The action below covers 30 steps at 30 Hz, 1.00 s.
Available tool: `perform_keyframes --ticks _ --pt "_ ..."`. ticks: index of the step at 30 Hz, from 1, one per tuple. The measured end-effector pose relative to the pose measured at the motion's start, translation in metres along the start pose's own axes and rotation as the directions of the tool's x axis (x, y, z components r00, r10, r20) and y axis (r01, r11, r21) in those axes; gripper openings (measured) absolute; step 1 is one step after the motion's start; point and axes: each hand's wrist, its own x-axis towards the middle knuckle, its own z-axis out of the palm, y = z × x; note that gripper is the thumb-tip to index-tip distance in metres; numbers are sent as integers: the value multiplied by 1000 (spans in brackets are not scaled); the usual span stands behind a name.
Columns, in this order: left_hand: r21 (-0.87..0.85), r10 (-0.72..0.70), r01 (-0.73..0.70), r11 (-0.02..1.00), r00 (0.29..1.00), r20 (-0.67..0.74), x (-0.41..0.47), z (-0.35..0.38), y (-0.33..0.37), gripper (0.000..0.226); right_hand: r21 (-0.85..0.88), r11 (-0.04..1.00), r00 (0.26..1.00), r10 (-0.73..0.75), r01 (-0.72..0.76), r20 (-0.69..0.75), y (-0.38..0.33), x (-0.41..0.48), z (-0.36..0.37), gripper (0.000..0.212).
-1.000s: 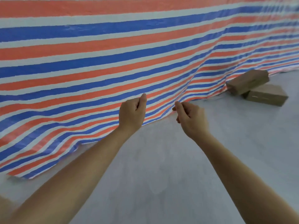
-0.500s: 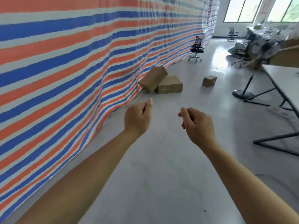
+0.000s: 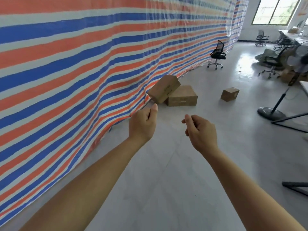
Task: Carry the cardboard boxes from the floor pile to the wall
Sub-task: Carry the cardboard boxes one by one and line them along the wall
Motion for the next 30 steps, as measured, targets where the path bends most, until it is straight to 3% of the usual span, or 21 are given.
perform_keyframes --ticks 8,14,23,30 --pt "-89 -48 36 995 990 -135 131 101 -103 37 -26 999 996 -19 22 88 67 184 87 37" --pt "-31 -56 56 998 998 -27 283 200 -156 19 -81 996 999 -22 26 49 98 361 120 35" --pt "-39 -115 119 992 989 95 451 376 -199 41 -71 994 995 73 -78 -65 199 571 129 38" --pt "65 -196 189 980 973 120 574 527 -257 33 -23 996 997 80 -80 -4 292 745 161 45"
